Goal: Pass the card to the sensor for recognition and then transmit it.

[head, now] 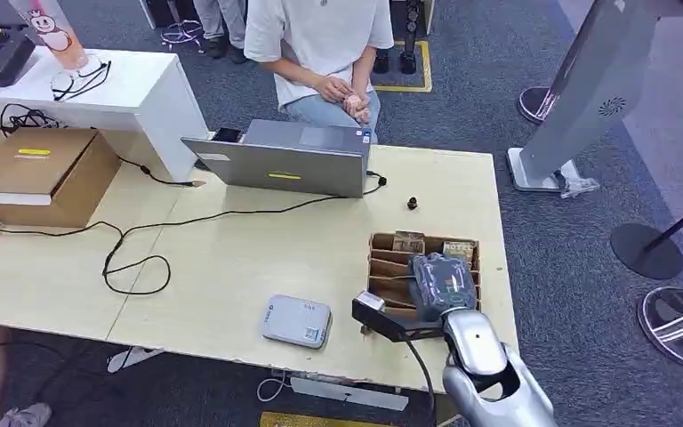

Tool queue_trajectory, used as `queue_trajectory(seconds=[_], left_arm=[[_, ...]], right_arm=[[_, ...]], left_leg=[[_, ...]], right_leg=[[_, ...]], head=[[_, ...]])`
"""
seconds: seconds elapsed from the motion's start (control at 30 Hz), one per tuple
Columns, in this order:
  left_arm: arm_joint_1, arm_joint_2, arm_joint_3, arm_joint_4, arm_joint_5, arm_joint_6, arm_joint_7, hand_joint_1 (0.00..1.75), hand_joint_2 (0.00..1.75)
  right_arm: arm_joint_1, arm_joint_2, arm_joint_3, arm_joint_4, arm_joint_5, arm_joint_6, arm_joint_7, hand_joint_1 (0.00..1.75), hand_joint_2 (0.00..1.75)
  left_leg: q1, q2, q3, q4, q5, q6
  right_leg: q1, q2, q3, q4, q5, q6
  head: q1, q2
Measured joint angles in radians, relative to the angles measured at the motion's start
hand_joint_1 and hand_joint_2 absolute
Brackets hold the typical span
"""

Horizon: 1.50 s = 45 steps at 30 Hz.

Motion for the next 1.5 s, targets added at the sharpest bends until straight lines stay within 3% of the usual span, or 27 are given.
queue_trajectory(seconds=[1.5], left_arm=[[0.002, 0.000, 0.006, 0.000, -0.001, 0.006, -0.024, 0.00, 0.00]], right_arm=[[0.016, -0.009, -0.034, -0.182, -0.057, -0.079, -0.067, 1.75, 1.75]], left_leg=[[0.000, 0.000, 0.000, 0.000, 0.000, 0.000]], right_leg=[[0.000, 0.000, 0.000, 0.000, 0.000, 0.000]], head=[[0.000, 0.000]])
